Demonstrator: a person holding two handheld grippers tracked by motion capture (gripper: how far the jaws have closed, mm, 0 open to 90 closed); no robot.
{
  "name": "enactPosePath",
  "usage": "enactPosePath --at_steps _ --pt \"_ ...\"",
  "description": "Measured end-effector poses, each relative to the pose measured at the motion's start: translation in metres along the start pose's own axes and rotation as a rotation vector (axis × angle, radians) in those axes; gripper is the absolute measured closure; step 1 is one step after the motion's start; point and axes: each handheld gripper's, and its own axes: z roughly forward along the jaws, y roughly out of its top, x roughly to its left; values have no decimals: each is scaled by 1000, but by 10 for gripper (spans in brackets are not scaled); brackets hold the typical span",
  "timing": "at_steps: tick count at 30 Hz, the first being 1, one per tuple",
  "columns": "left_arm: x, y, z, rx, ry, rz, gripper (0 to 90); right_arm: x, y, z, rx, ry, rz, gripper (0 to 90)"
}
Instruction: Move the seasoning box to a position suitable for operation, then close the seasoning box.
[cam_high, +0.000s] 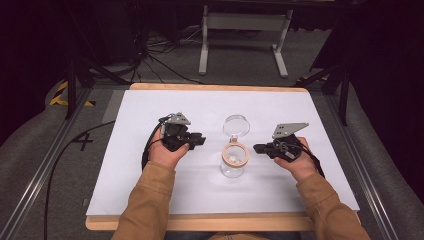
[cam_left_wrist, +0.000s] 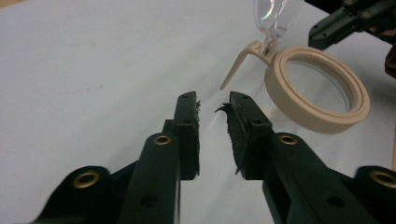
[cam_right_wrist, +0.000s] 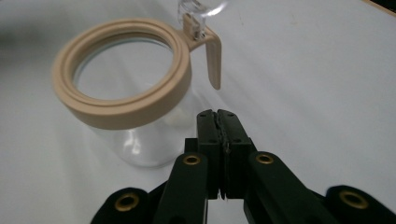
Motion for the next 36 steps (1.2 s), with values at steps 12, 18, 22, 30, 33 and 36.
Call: enactPosePath --at_steps 12,18,22,30,33,36 --pt "8 21 24 -110 16 54 779 27 17 -7 -61 99 2 900" --pt "8 26 31 -122 6 51 859 30 20 -4 -120 121 12 900" --pt "10 32 37 -152 1 34 893 33 22 -1 -136 113 25 900" --pt "7 37 44 -151 -13 59 893 39 20 5 -173 77 81 900" --pt "4 36 43 -150 -19 57 885 40 20 5 -191 71 81 900" --pt "1 36 42 -152 -27 64 884 40 21 5 -206 68 81 900"
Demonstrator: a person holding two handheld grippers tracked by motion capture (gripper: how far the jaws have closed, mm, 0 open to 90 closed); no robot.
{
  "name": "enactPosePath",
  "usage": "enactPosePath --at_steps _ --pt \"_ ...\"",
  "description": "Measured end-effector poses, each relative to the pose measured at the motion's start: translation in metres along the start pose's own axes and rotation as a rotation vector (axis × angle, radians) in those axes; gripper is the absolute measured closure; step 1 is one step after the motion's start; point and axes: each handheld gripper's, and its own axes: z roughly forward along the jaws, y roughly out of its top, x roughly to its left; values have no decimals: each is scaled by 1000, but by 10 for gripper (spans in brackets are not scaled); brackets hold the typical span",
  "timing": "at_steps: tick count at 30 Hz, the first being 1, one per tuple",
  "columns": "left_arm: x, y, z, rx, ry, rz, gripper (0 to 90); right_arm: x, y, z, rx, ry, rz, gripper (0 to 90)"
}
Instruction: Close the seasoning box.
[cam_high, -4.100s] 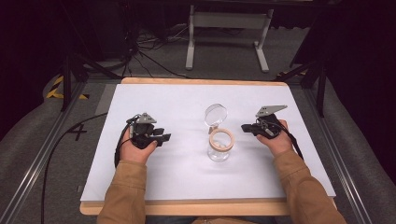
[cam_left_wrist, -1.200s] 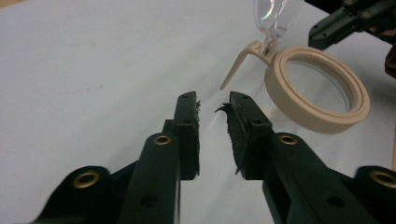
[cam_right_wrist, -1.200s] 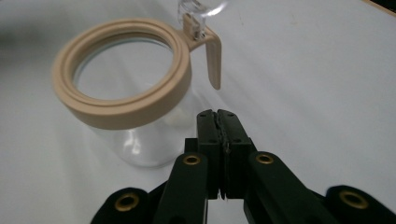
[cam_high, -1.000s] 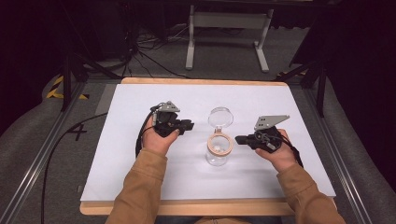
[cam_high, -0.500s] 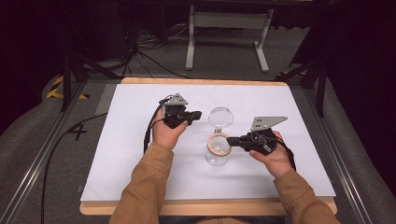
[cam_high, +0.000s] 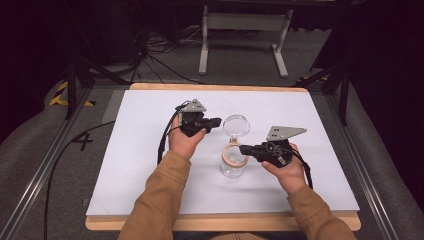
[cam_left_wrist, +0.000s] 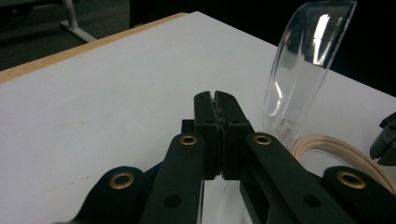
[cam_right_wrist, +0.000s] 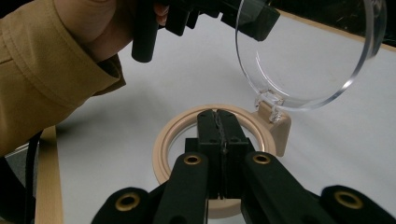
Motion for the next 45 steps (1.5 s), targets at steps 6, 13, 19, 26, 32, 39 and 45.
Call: enactPosePath --at_steps 6,13,19,26,32,39,45 --pt "-4 0 -1 -13 -14 9 875 -3 0 0 -22 -3 7 900" --pt "-10 2 -2 -13 -30 27 889 -3 2 0 -26 -2 11 900" --pt "-15 4 -3 -15 -49 39 895 -4 2 -1 -29 -4 12 900" --pt "-20 5 -6 -8 -68 45 896 -4 3 -3 -37 -1 14 900" --pt "-22 5 -9 14 -98 34 891 -3 5 -5 -36 7 16 900" --pt "-20 5 -13 37 -96 25 878 -3 6 -9 -18 7 17 900" --pt "-20 6 -17 54 -85 35 862 -1 8 -12 1 18 7 900"
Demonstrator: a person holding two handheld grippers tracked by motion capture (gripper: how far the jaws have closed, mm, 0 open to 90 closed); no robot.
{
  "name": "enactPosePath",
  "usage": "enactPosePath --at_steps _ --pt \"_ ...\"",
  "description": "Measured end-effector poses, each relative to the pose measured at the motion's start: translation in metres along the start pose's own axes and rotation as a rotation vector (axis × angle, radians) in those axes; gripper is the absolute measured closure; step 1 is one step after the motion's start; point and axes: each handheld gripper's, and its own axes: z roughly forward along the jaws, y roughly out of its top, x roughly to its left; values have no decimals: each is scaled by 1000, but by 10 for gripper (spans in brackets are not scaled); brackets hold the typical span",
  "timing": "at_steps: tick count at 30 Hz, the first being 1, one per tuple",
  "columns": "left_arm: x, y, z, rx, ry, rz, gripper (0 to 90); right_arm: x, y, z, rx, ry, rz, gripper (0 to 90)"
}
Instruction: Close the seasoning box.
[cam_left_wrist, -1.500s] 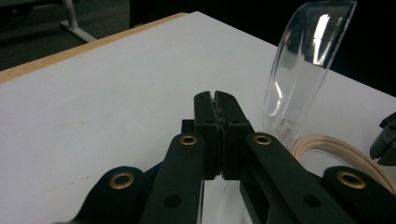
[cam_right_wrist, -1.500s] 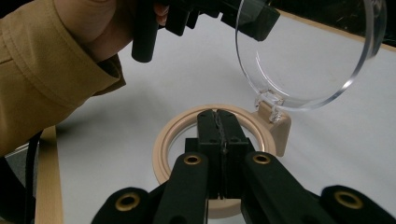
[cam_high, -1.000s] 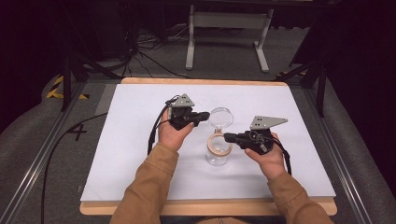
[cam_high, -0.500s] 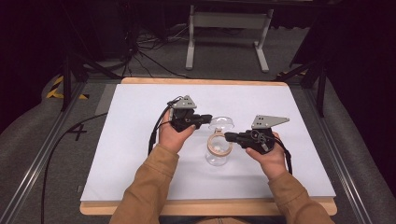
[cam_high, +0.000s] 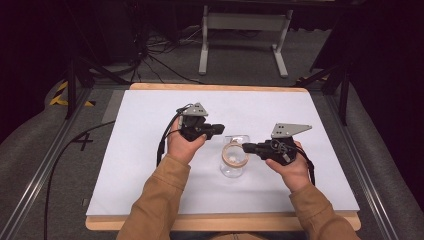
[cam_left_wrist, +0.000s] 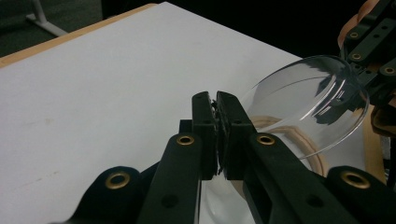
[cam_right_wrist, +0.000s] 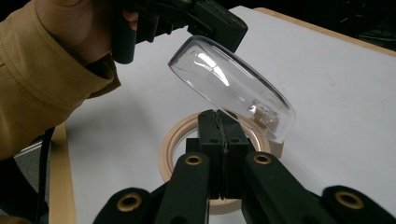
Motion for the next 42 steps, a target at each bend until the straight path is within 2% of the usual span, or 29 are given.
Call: enactPosePath --at_steps 7,11,13,15,23,29,42 --pt "-1 -1 -7 27 25 10 873 1 2 -1 41 19 -4 900" --pt "-2 -3 -14 60 40 19 873 4 4 1 80 38 -19 900" --pt "-2 -5 -16 61 46 26 873 6 5 2 105 45 -25 900" --pt "-2 -6 -19 66 51 11 873 8 5 5 129 53 -30 900" --pt "1 -11 -28 89 69 4 873 10 6 12 187 74 -33 900" --pt "2 -12 -28 96 70 -3 871 12 6 14 228 84 -34 900" --pt "2 -13 -25 129 69 9 866 13 4 14 315 95 -22 900"
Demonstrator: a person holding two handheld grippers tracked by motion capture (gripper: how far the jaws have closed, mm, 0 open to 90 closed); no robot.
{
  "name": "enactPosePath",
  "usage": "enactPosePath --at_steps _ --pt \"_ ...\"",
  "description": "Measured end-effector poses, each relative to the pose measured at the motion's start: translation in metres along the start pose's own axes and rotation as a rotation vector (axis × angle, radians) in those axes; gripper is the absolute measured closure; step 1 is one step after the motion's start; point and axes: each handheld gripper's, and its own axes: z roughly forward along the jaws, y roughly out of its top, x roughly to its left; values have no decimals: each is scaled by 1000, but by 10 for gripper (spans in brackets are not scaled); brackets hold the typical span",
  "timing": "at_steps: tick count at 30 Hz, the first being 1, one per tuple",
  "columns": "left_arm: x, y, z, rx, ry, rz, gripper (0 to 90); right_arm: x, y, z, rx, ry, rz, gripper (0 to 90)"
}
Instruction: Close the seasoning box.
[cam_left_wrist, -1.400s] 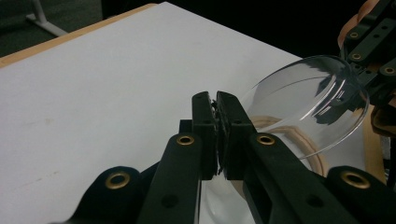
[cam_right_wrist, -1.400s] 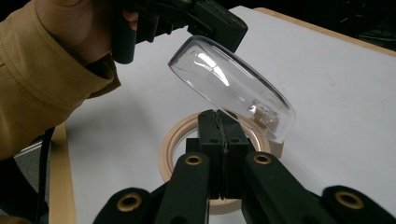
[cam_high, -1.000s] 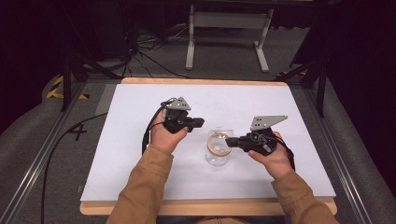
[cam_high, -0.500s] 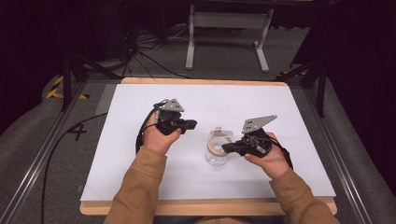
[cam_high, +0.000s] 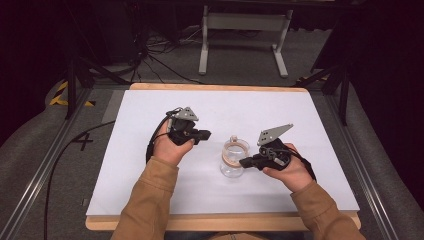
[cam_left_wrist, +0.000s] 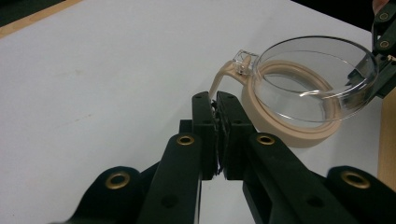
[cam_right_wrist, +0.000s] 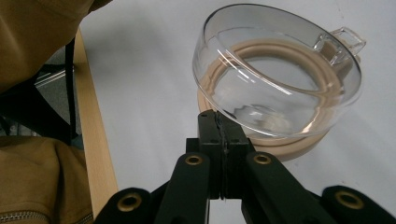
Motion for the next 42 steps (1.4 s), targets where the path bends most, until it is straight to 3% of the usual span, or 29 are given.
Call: enactPosePath --at_steps 13,23,28,30,35,42 --pt "1 0 4 30 -10 3 859 -1 -4 0 58 17 15 900" --pt "0 0 4 29 -8 1 849 0 -4 -8 46 25 3 900" --pt "0 -1 0 34 -1 4 828 1 -2 -11 28 23 -6 900" --pt "-1 -4 -5 8 9 -12 800 0 1 -18 -3 16 -11 895" --pt "0 -11 -16 -13 30 -29 759 -7 6 -30 -71 1 -3 752" --pt "1 -29 -35 -27 83 -74 725 -26 8 -47 -140 -52 4 658"
